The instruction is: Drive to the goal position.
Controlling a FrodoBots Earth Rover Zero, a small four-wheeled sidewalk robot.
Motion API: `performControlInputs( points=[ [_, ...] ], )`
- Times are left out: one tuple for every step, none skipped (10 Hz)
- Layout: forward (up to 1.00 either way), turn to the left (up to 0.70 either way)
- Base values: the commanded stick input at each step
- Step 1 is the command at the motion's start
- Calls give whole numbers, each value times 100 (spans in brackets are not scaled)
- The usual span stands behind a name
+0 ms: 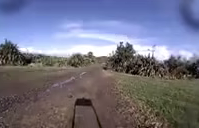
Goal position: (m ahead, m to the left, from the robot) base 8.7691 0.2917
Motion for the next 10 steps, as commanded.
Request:
performControlInputs(
  points=[
    [70,0],
    [70,0],
    [70,0],
    [70,0],
    [70,0],
    [70,0],
    [70,0],
    [70,10],
    [70,26],
    [70,35]
  ],
)
